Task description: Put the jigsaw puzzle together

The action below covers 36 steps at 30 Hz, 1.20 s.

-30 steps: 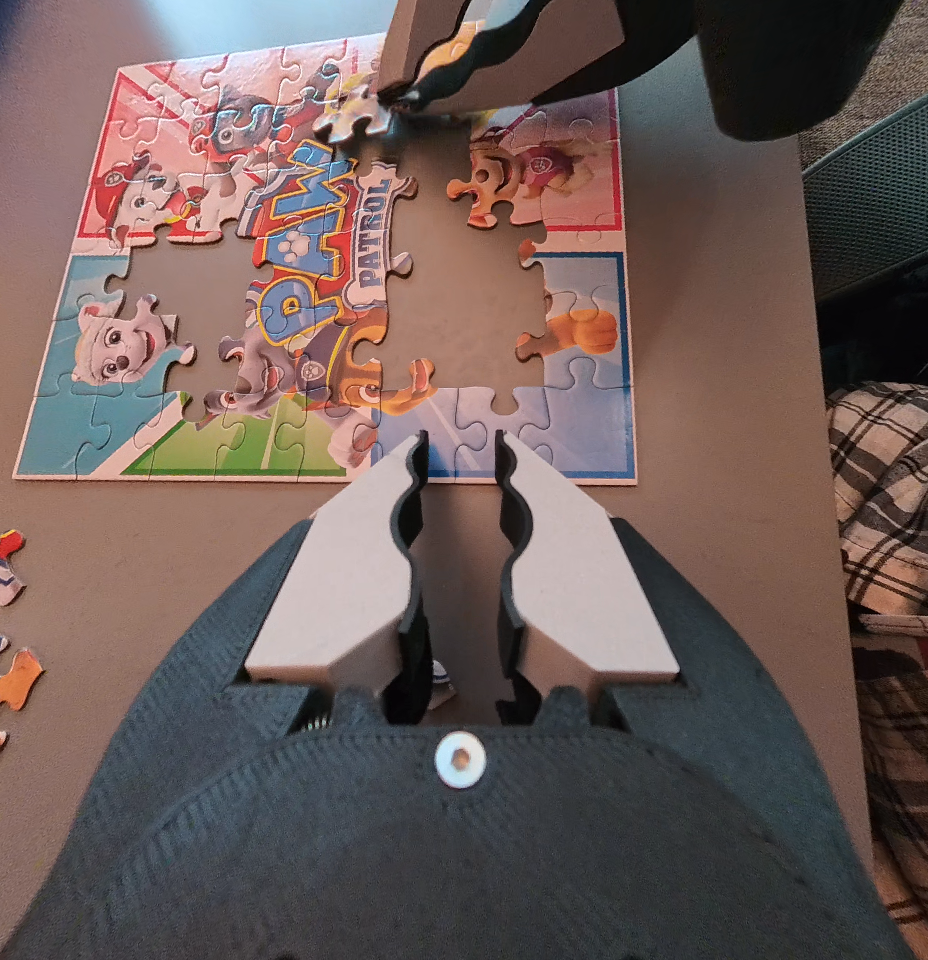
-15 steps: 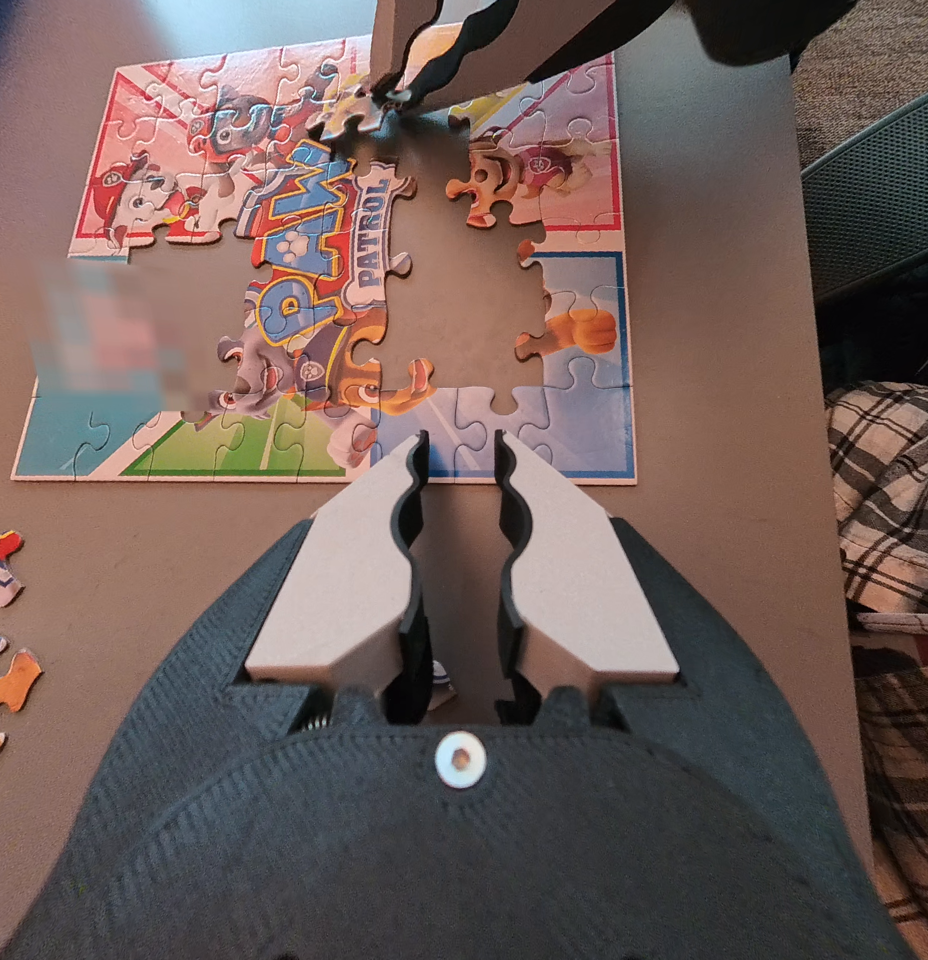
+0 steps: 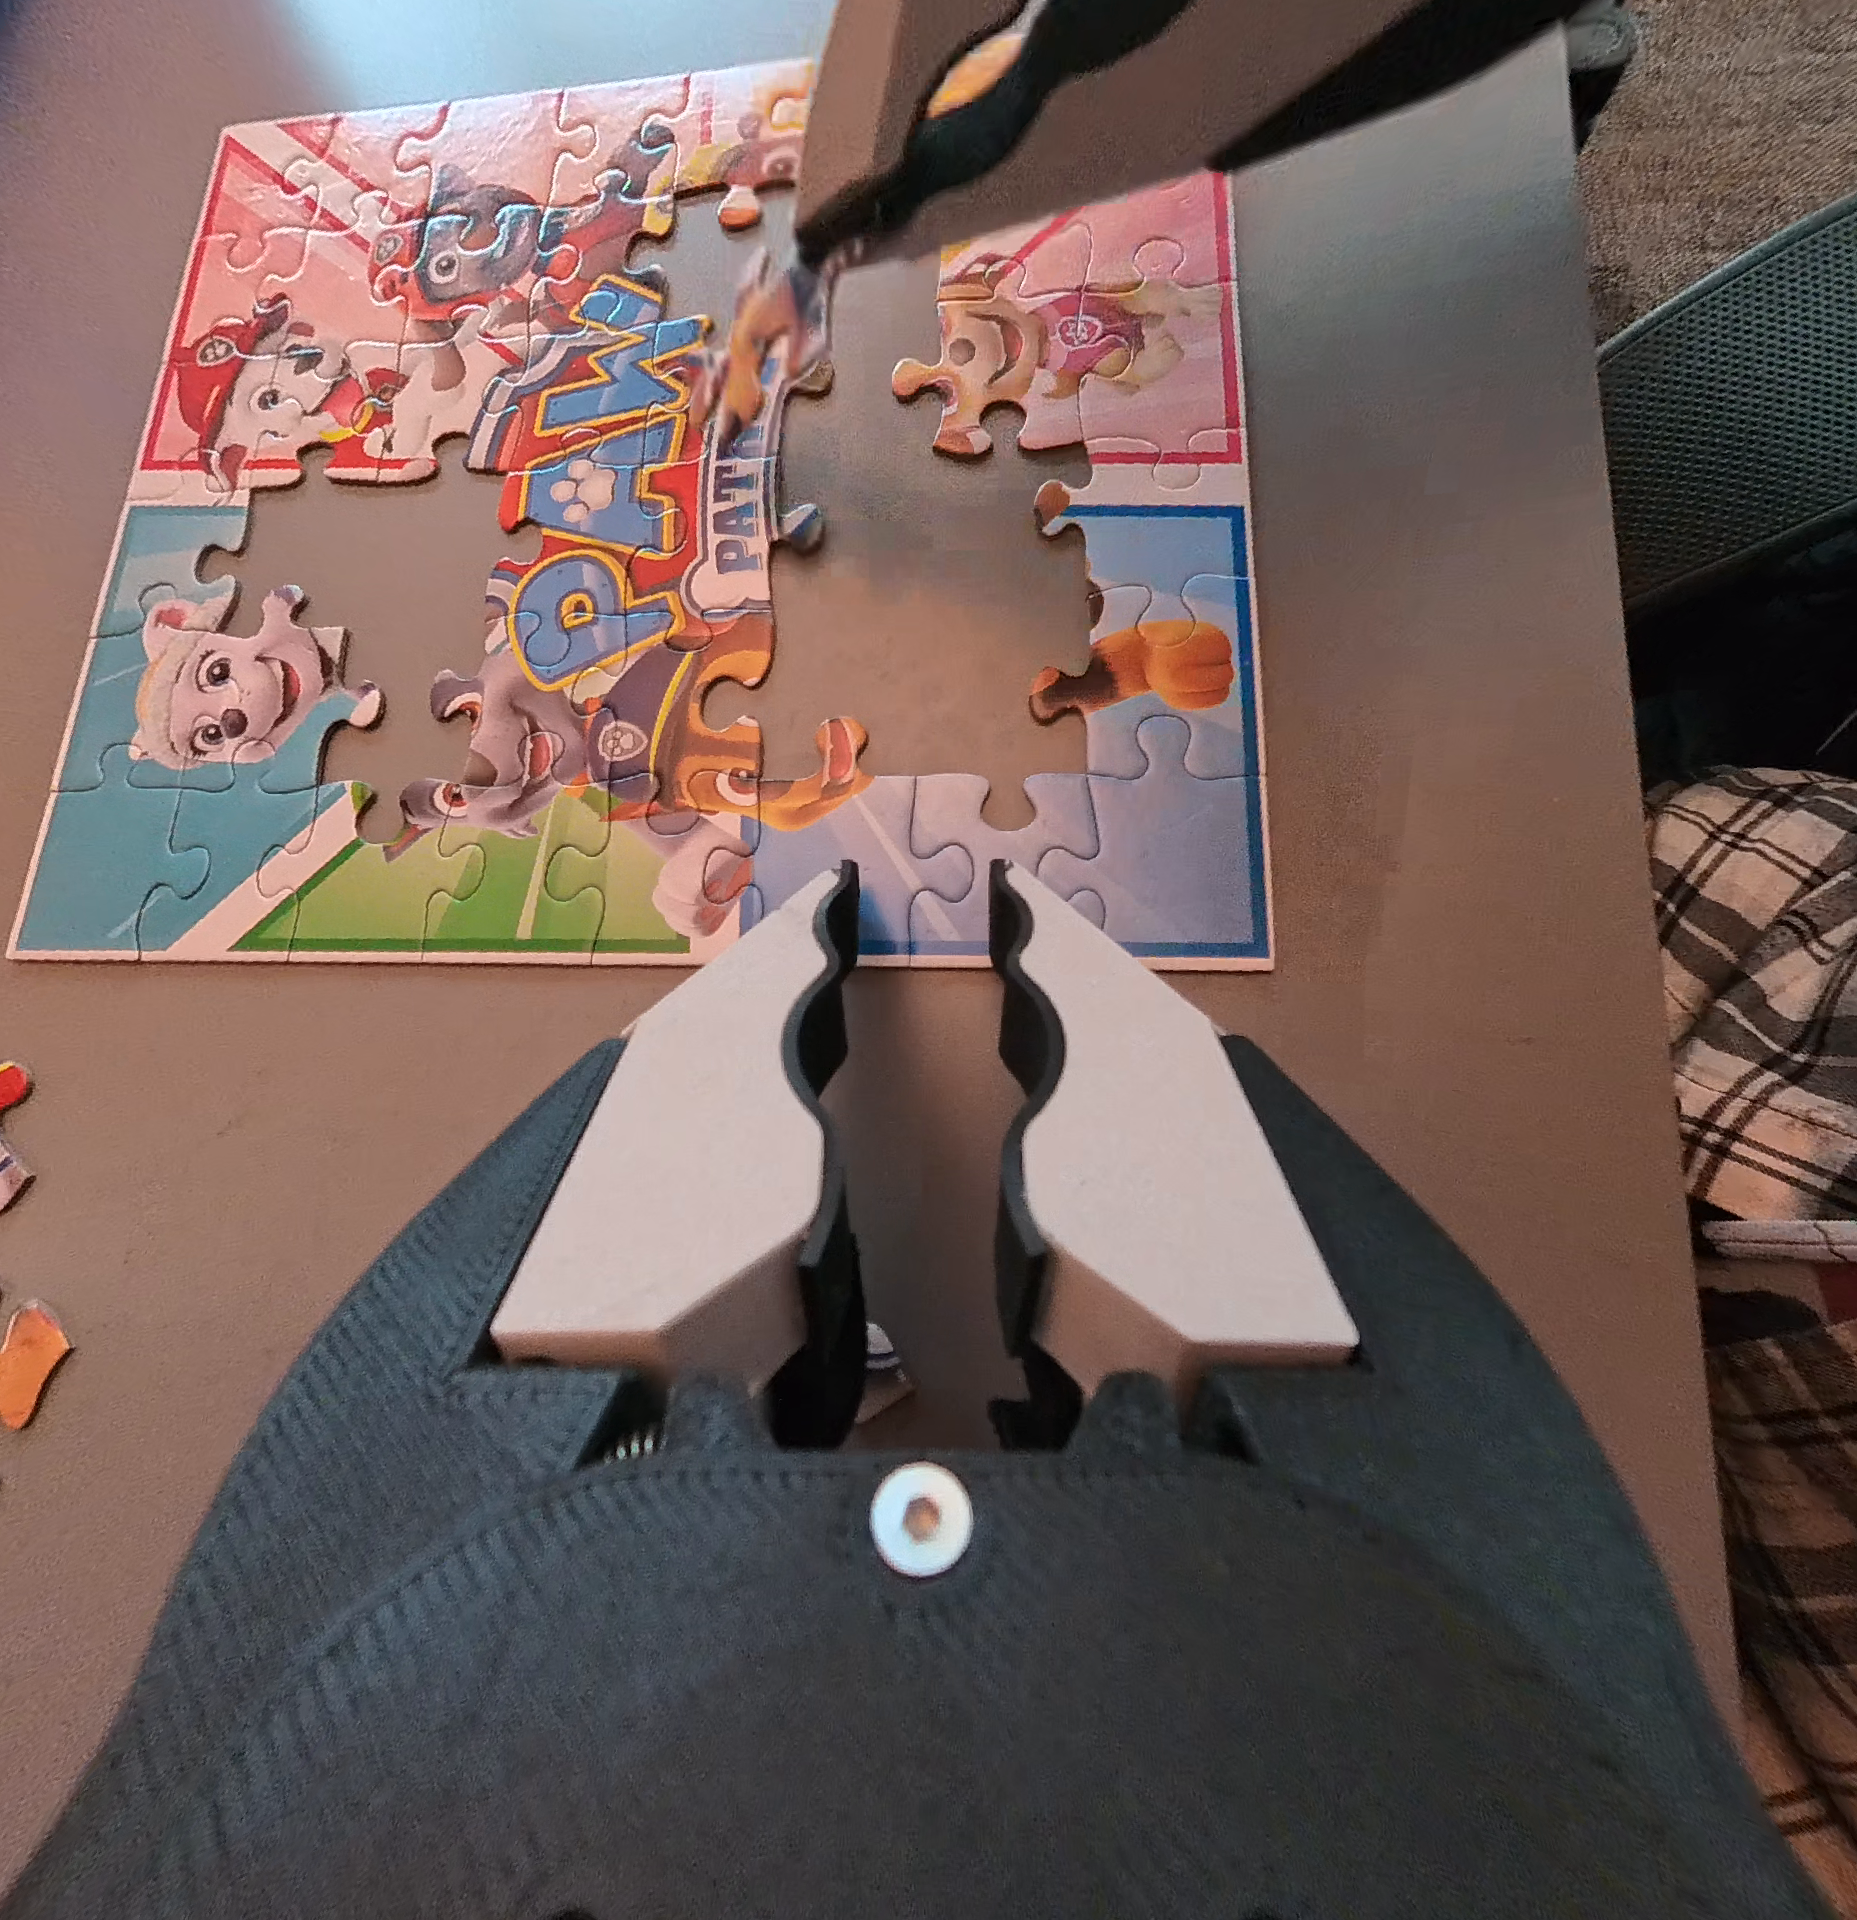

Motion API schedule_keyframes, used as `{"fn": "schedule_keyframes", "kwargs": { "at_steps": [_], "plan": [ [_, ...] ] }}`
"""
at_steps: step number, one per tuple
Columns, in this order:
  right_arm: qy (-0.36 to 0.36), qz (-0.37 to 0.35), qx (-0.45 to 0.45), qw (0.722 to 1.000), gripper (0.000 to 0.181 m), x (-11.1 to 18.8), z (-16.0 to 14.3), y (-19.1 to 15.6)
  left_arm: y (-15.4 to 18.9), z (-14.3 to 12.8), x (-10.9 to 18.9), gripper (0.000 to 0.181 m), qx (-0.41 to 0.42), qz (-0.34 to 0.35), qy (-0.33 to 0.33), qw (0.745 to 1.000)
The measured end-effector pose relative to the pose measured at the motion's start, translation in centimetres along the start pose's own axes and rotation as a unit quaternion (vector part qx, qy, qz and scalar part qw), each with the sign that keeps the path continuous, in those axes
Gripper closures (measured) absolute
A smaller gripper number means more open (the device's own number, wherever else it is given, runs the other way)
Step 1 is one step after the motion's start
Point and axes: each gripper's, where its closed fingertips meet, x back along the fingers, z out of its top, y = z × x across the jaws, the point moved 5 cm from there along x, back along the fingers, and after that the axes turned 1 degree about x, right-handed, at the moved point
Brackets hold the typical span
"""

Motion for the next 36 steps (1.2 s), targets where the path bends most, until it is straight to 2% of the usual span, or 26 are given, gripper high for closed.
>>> {"fn": "schedule_keyframes", "kwargs": {
  "at_steps": [4, 9, 18, 25, 34, 36],
  "plan": [
    [0.038, -0.008, 0.0, 0.999, 0.181, 0.4, 3.8, -0.7, 0.0, 0.0, 0.0, 0.157, 0.001, -0.001, 0.001, 1.0],
    [0.012, 0.005, 0.01, 1.0, 0.181, -1.1, 5.8, -2.0, -0.1, -0.1, 0.0, 0.16, 0.001, 0.0, 0.001, 1.0],
    [-0.03, 0.051, 0.016, 0.998, 0.174, -1.6, 6.3, -2.5, -0.2, -0.1, 0.0, 0.161, 0.0, 0.003, 0.0, 1.0],
    [-0.024, 0.1, 0.001, 0.995, 0.167, -1.5, 6.1, -2.0, -0.3, -0.1, 0.0, 0.16, 0.003, 0.001, 0.001, 1.0],
    [-0.022, 0.158, -0.021, 0.987, 0.147, -0.8, 5.7, -1.3, -0.4, -0.1, 0.1, 0.158, 0.003, 0.002, -0.001, 1.0],
    [0.007, 0.178, -0.054, 0.983, 0.15, -0.4, 5.8, -0.9, -0.4, -0.1, 0.1, 0.158, 0.002, 0.003, -0.001, 1.0]
  ]
}}
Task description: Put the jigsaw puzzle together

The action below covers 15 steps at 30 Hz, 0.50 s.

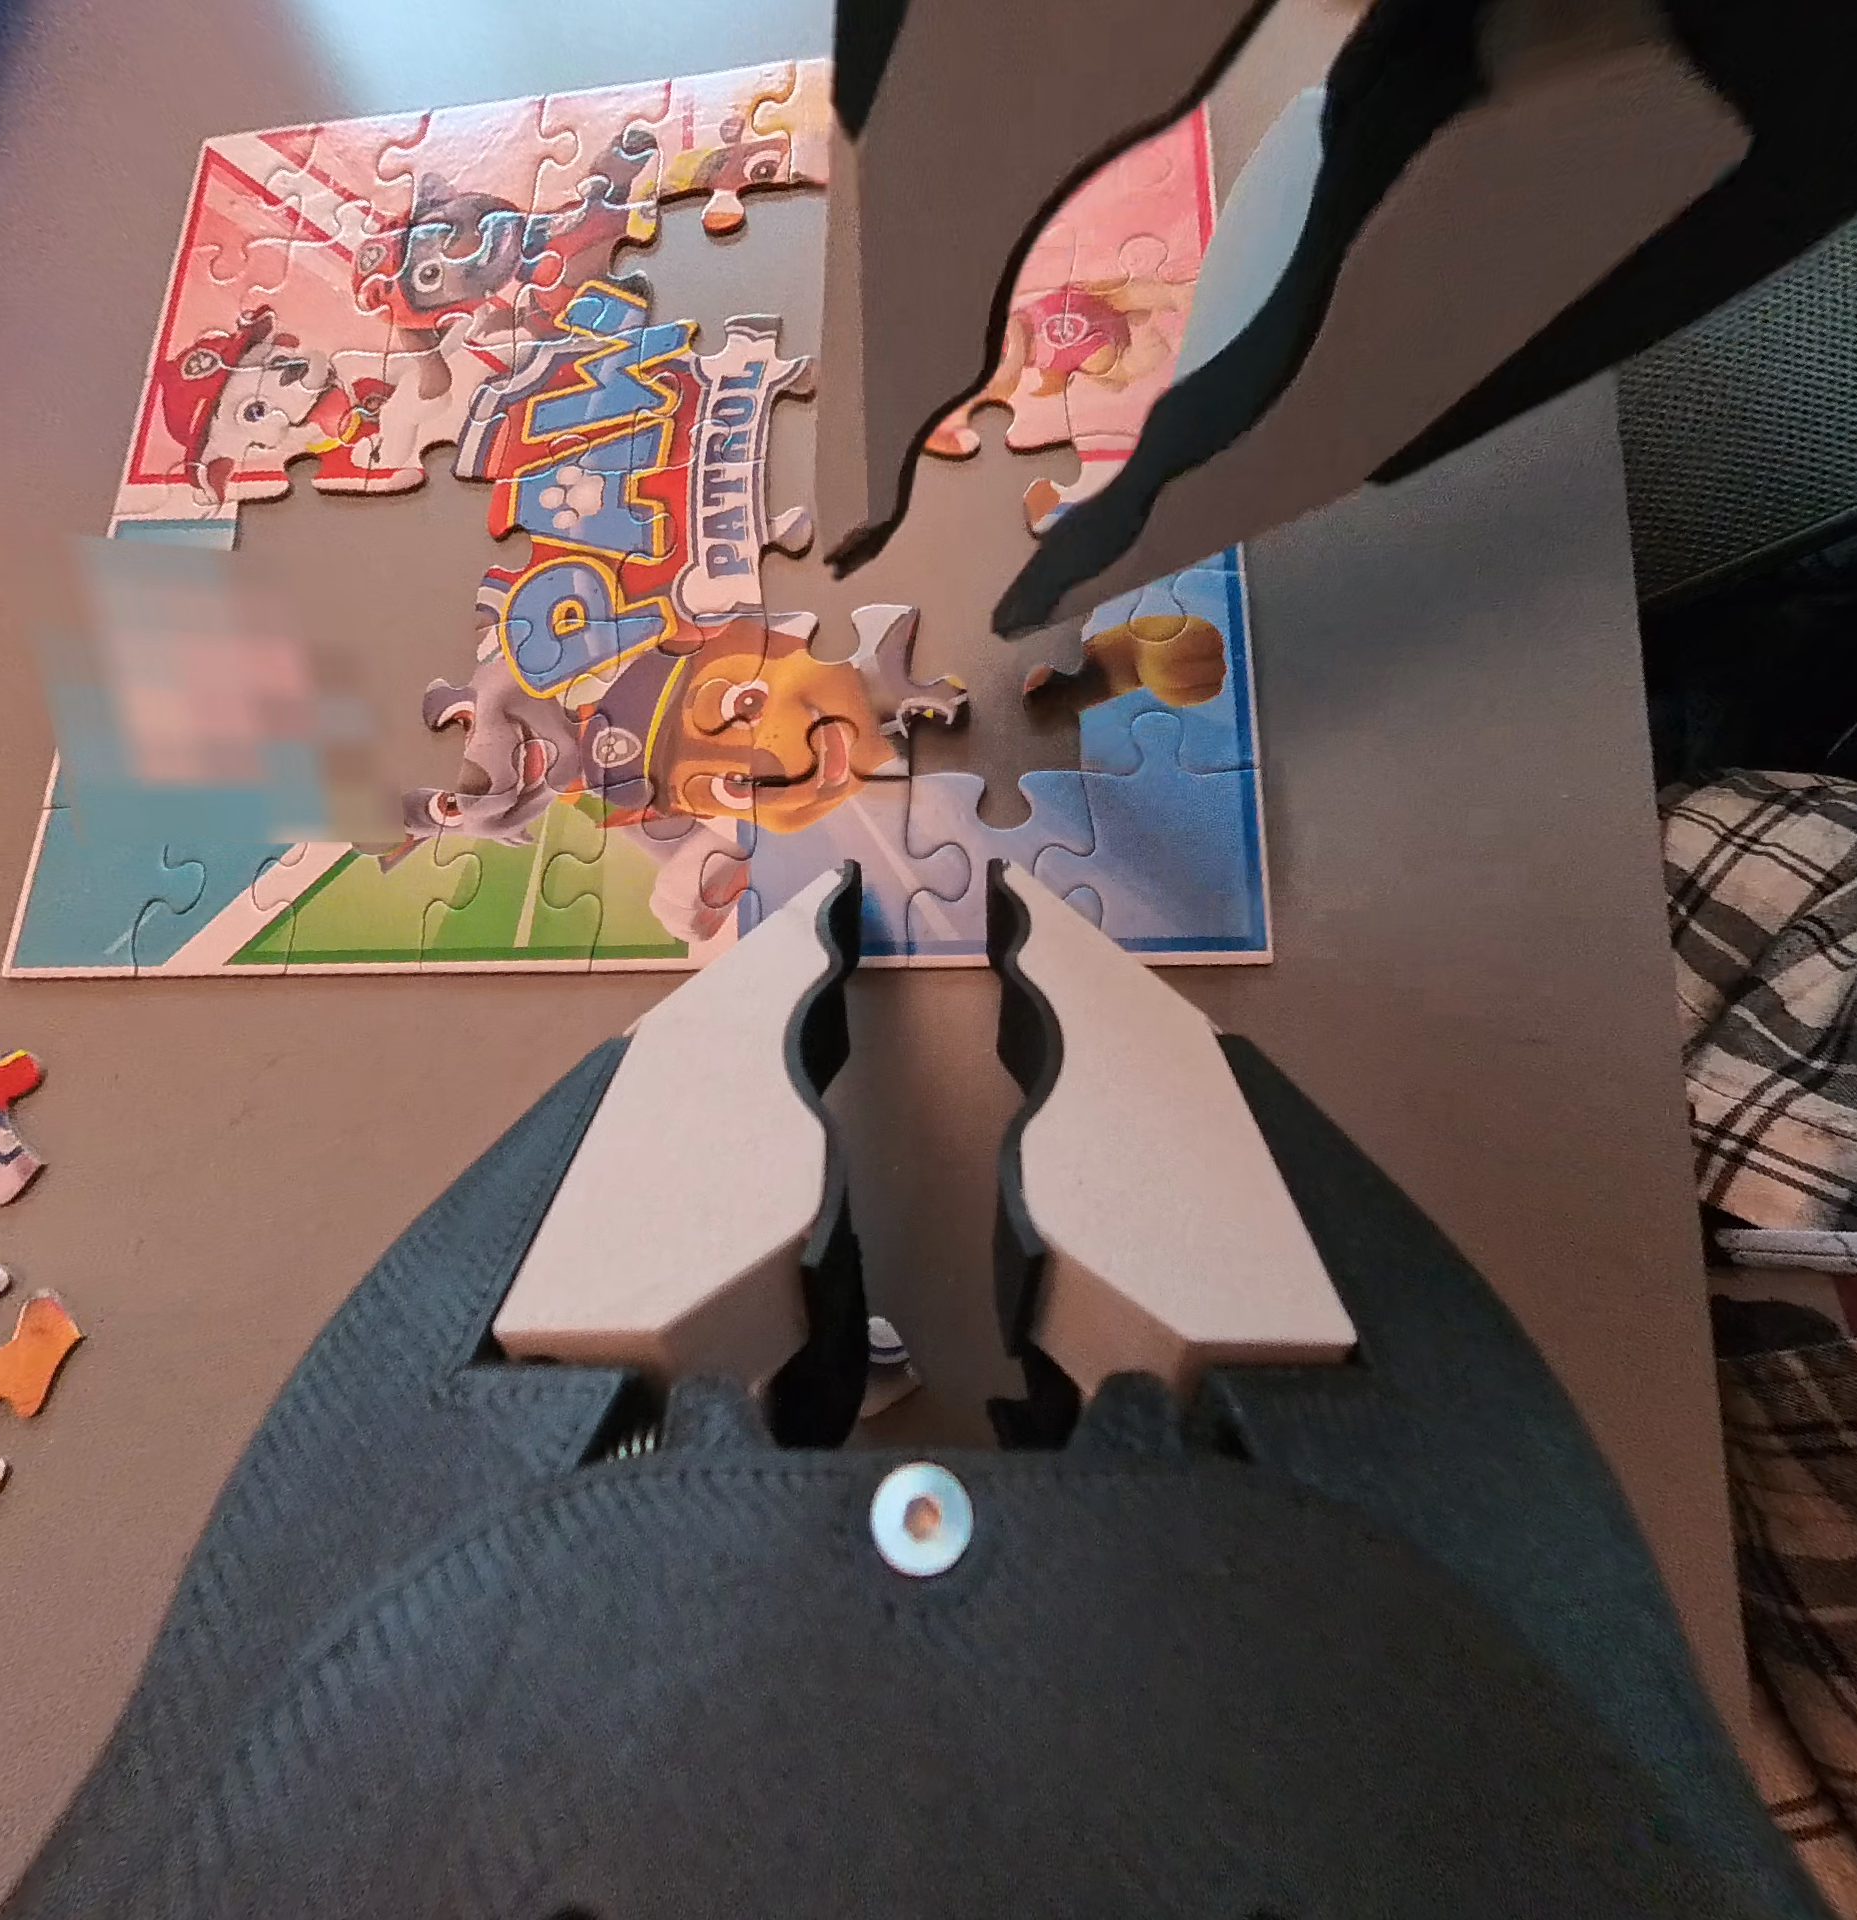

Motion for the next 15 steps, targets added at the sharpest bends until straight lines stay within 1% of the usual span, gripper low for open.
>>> {"fn": "schedule_keyframes", "kwargs": {
  "at_steps": [1, 3, 5, 7, 8, 9, 10, 11, 12, 14, 15],
  "plan": [
    [0.023, 0.011, -0.025, 0.999, 0.158, 0.3, 0.2, 0.3, 0.0, 0.0, 0.0, 0.158, 0.0, 0.0, 0.0, 1.0],
    [0.063, 0.015, -0.078, 0.995, 0.181, 0.1, 0.3, 1.5, 0.0, 0.0, 0.0, 0.158, 0.0, 0.0, 0.0, 1.0],
    [0.083, 0.04, -0.132, 0.987, 0.181, -1.4, 0.1, 2.5, 0.0, 0.0, 0.0, 0.158, 0.001, -0.002, 0.0, 1.0],
    [0.103, 0.068, -0.156, 0.98, 0.181, -3.0, 0.2, 2.5, -0.1, 0.0, 0.0, 0.158, 0.005, -0.001, 0.002, 1.0],
    [0.112, 0.073, -0.159, 0.978, 0.181, -3.3, 0.2, 2.5, -0.2, -0.1, 0.0, 0.157, 0.007, -0.001, 0.003, 1.0],
    [0.105, 0.08, -0.159, 0.978, 0.181, -3.3, 0.1, 2.6, -0.2, -0.1, 0.1, 0.157, 0.011, -0.004, 0.003, 1.0],
    [0.095, 0.078, -0.155, 0.98, 0.181, -3.1, 0.0, 2.9, -0.2, -0.1, 0.1, 0.157, 0.014, -0.006, 0.003, 1.0],
    [0.105, 0.065, -0.151, 0.981, 0.181, -2.9, 0.3, 3.3, -0.3, -0.1, 0.1, 0.156, 0.013, -0.005, 0.003, 1.0],
    [0.118, 0.069, -0.152, 0.979, 0.181, -2.7, 0.8, 3.2, -0.3, -0.1, 0.1, 0.156, 0.012, -0.005, 0.002, 1.0],
    [0.093, 0.073, -0.135, 0.984, 0.181, -3.5, 0.7, 2.5, -0.3, -0.1, 0.1, 0.158, 0.013, -0.005, 0.002, 1.0],
    [0.102, 0.07, -0.132, 0.983, 0.181, -3.4, 1.0, 2.5, -0.3, -0.1, 0.1, 0.158, 0.014, -0.006, 0.003, 1.0]
  ]
}}
